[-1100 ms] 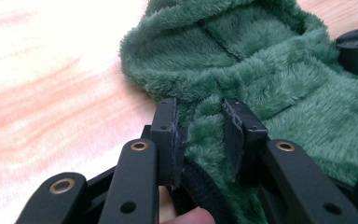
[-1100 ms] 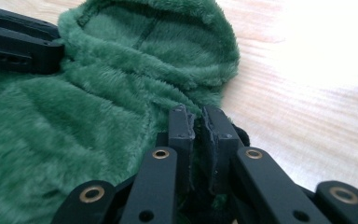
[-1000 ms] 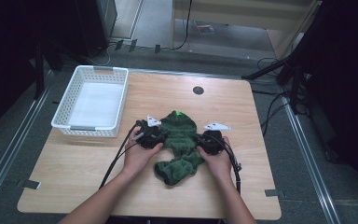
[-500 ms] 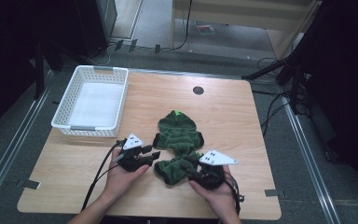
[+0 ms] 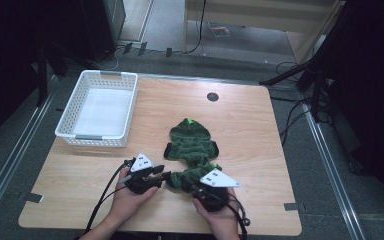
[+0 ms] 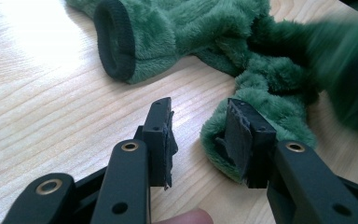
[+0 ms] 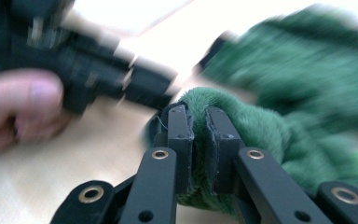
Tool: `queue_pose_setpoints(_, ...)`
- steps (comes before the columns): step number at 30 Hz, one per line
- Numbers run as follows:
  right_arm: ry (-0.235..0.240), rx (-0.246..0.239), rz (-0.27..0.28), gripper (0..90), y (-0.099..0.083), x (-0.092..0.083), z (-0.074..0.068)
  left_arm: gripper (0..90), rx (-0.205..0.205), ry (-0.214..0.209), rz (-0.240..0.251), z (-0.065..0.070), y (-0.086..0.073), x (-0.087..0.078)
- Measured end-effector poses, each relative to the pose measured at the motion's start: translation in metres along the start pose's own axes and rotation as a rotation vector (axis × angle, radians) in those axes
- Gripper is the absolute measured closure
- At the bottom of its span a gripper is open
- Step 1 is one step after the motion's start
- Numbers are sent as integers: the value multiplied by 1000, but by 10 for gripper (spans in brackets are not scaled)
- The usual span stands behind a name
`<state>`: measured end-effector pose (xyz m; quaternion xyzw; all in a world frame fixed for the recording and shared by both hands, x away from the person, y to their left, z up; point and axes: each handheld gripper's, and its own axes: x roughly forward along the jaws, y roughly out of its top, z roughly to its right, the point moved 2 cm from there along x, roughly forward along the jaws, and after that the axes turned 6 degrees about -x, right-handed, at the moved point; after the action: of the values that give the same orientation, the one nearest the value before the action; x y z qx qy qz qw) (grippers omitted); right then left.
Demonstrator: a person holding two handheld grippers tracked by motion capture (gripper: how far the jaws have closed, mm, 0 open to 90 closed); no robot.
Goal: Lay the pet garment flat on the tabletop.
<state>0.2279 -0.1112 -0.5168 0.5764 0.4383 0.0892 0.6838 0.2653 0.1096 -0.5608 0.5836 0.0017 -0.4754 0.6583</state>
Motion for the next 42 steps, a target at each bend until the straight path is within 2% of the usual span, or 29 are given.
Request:
queue_pose_setpoints(3, -46, 103, 109, 823, 8, -28, 27, 619, -8, -5, 5, 0, 0, 0)
queue_pose_setpoints(4, -46, 103, 109, 823, 8, -28, 27, 619, -14, -8, 8, 1, 1, 0)
queue_pose_setpoints(5, -58, 134, 138, 821, 8, -37, 37, 617, -23, -12, 11, 1, 2, -1)
queue_pose_setpoints(6, -108, 182, 151, 818, 4, -50, 56, 608, -31, -30, 13, 2, 2, -1)
queue_pose_setpoints(7, -108, 182, 151, 818, 4, -50, 56, 608, -30, -35, 17, 3, 3, -1)
queue_pose_setpoints(8, -158, 246, 139, 806, -6, -56, 77, 601, -21, -33, 17, 5, 3, -1)
queue_pose_setpoints(9, -158, 246, 139, 806, -6, -56, 77, 601, -11, -33, 13, 7, 3, 0)
queue_pose_setpoints(10, -222, 302, 73, 784, -19, -56, 98, 580, -2, -26, 5, 9, 2, 3)
queue_pose_setpoints(11, -222, 302, 73, 784, -19, -56, 98, 559, -2, -26, 5, 9, 2, 3)
queue_pose_setpoints(12, -250, 384, 35, 760, -33, -55, 115, 550, -5, -24, -10, 11, 1, 5)
queue_pose_setpoints(13, -250, 384, 35, 760, -33, -55, 115, 548, -5, -24, -10, 11, 1, 5)
queue_pose_setpoints(14, -281, 427, 2, 702, -41, -56, 125, 540, -6, -26, -11, 11, 1, 5)
queue_pose_setpoints(15, -281, 427, 2, 702, -41, -56, 125, 540, -11, -31, -10, 12, 2, 4)
queue_pose_setpoints(17, -325, 409, 29, 651, -39, -61, 127, 518, -7, -30, -14, 14, 2, 4)
queue_pose_setpoints(18, -366, 347, 85, 613, -28, -67, 121, 509, -1, -27, -16, 14, 3, 3)
queue_pose_setpoints(19, -381, 307, 107, 594, -22, -69, 116, 505, 2, -28, -13, 15, 3, 4)
queue_pose_setpoints(20, -381, 307, 107, 594, -22, -69, 116, 505, 7, -25, -18, 15, 2, 4)
queue_pose_setpoints(22, -388, 221, 141, 573, -10, -68, 104, 505, 10, -27, -26, 16, 1, 6)
queue_pose_setpoints(23, -315, 165, 128, 562, -3, -55, 93, 516, 17, -22, -32, 17, 1, 7)
queue_pose_setpoints(25, -215, 127, 64, 555, -3, -31, 81, 555, 34, -13, -42, 19, -1, 9)
queue_pose_setpoints(26, -215, 127, 64, 555, -3, -31, 81, 555, 44, -6, -46, 20, -1, 9)
queue_pose_setpoints(28, -169, 97, -12, 561, -9, -7, 74, 620, 65, 1, -65, 21, -2, 9)
queue_pose_setpoints(29, -157, 95, -43, 555, -13, 2, 73, 664, 76, 12, -83, 22, -3, 9)
queue_pose_setpoints(30, -137, 125, -95, 569, -18, 13, 74, 734, 83, 17, -94, 22, -3, 10)
queue_pose_setpoints(31, -137, 125, -95, 569, -18, 13, 74, 734, 87, 16, -102, 21, -4, 9)
queue_pose_setpoints(33, -132, 125, -116, 658, -20, 11, 75, 818, 82, 22, -100, 19, -3, 7)
queue_pose_setpoints(36, -110, 132, -125, 712, -23, 8, 76, 834, 66, 27, -98, 13, -2, 5)
queue_pose_setpoints(39, -94, 146, -159, 782, -31, 2, 76, 839, 54, 36, -98, 7, -1, 3)
queue_pose_setpoints(42, -91, 147, -173, 795, -33, 0, 76, 838, 44, 32, -99, 3, 0, 2)
